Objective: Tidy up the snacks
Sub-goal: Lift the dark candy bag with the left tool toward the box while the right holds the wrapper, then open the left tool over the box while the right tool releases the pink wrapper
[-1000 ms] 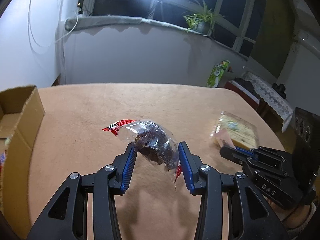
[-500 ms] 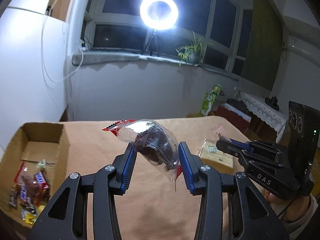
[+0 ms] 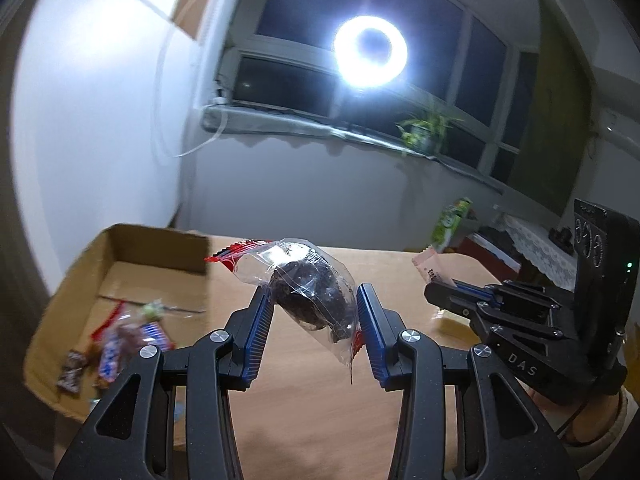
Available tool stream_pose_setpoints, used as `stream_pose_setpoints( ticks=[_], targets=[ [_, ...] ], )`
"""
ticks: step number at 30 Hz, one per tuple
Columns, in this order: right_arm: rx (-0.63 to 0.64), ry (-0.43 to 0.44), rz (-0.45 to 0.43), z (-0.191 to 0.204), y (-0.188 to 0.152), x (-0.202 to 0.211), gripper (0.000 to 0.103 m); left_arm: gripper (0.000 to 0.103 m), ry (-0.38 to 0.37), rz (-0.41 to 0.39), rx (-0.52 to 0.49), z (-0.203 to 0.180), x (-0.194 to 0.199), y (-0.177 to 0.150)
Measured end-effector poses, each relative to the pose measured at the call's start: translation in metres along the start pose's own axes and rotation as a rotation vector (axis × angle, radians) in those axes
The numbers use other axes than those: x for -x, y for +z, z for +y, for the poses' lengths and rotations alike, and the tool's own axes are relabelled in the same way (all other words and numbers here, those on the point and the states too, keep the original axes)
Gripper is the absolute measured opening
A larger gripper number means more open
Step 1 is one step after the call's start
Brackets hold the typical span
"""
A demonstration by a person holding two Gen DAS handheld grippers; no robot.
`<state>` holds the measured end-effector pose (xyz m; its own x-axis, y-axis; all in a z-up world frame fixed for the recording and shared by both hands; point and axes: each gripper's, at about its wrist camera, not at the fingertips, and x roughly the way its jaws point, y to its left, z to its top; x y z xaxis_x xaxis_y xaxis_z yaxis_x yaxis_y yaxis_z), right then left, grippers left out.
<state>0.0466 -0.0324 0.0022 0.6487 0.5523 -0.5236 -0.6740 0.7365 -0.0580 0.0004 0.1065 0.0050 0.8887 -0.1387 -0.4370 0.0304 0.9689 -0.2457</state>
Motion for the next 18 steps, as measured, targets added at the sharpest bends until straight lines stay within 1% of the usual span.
stream_pose_setpoints(
  ticks=[8, 11, 15, 18],
  targets=[
    [0.105, 0.120, 0.020, 0.075, 0.023, -0.042, 0.006, 0.041, 0.131, -0.010, 0.080, 0.064, 0.026, -0.012],
    [0.139, 0.154, 0.021, 0.096, 0.031, -0.055, 0.006, 0.041, 0.177, -0.012, 0.105, 0.086, 0.034, -0.016],
    [0.178, 0.189, 0.022, 0.119, 0.041, -0.073, 0.006, 0.041, 0.215, -0.012, 0.139, 0.108, 0.039, -0.020],
    [0.197, 0.207, 0.022, 0.130, 0.050, -0.087, 0.006, 0.041, 0.220, -0.005, 0.156, 0.118, 0.039, -0.023]
  ],
)
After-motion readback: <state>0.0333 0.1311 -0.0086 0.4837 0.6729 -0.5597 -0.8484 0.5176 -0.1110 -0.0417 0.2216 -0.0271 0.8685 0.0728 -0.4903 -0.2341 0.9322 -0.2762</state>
